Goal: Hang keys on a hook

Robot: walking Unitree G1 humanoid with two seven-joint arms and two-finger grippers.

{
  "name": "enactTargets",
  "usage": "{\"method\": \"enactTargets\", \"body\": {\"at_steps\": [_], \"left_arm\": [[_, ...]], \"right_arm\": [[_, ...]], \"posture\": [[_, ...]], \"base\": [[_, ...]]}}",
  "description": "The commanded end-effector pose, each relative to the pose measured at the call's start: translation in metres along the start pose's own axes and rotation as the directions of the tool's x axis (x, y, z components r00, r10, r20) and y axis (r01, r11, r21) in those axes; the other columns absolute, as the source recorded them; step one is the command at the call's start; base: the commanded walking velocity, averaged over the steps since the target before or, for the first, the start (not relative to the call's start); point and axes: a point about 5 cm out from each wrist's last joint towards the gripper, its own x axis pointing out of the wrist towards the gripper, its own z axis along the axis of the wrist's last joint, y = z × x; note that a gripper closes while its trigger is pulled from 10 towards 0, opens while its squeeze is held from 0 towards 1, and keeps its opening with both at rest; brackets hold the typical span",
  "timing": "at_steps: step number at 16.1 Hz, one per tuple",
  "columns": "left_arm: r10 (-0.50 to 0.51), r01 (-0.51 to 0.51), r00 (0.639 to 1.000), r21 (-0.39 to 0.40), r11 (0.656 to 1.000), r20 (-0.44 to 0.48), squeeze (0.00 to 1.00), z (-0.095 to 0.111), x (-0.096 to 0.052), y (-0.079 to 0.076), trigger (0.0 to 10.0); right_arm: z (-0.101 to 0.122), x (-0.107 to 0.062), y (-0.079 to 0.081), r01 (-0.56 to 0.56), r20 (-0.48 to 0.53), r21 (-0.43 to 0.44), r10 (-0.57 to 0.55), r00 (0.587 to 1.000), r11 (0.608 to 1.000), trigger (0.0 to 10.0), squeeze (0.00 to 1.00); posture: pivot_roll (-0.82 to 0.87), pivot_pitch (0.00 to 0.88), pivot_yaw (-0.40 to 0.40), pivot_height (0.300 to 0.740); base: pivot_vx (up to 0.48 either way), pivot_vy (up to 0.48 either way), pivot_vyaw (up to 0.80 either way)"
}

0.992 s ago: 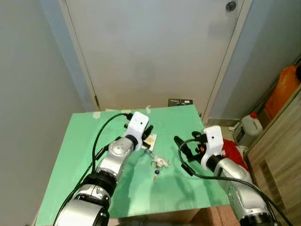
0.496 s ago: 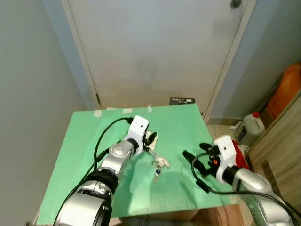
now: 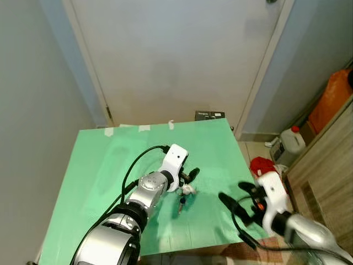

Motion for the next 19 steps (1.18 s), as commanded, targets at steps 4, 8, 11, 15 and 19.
{"method": "enactTargets", "body": {"at_steps": [4,8,11,15,19], "left_arm": [[-0.015,0.014,0.999,-0.029,0.999,-0.035,0.00,-0.008,0.000,-0.004,10.0],[-0.036,0.034,0.995,-0.022,0.999,-0.094,0.00,-0.019,0.000,-0.012,10.0],[-0.053,0.049,0.989,-0.028,0.998,-0.138,0.00,-0.027,0.000,-0.017,10.0],[-0.022,0.024,0.986,0.010,1.000,-0.168,0.00,-0.033,-0.002,-0.014,10.0],[-0.008,0.011,0.981,0.015,1.000,-0.193,0.00,-0.037,-0.005,-0.010,10.0]], "right_arm": [[0.000,-0.026,0.004,0.022,-0.025,0.012,-0.022,0.999,1.000,10.0,0.00],[-0.001,-0.037,0.012,0.032,-0.046,0.027,-0.031,0.998,0.999,10.0,0.00],[0.003,-0.040,0.017,0.035,-0.047,0.043,-0.033,0.998,0.998,10.0,0.00],[0.002,-0.041,0.019,0.039,-0.052,0.054,-0.036,0.998,0.998,10.0,0.00],[0.002,-0.040,0.021,0.036,-0.061,0.062,-0.032,0.998,0.997,10.0,0.00]], "posture": [[-0.28,0.158,0.024,0.740],[-0.30,0.187,0.025,0.740],[-0.31,0.194,0.026,0.740],[-0.30,0.200,0.028,0.740],[-0.29,0.202,0.025,0.740]], "base": [[0.000,0.000,0.00],[0.000,0.000,0.00],[0.000,0.000,0.00],[0.000,0.000,0.00],[0.000,0.000,0.00]]}}
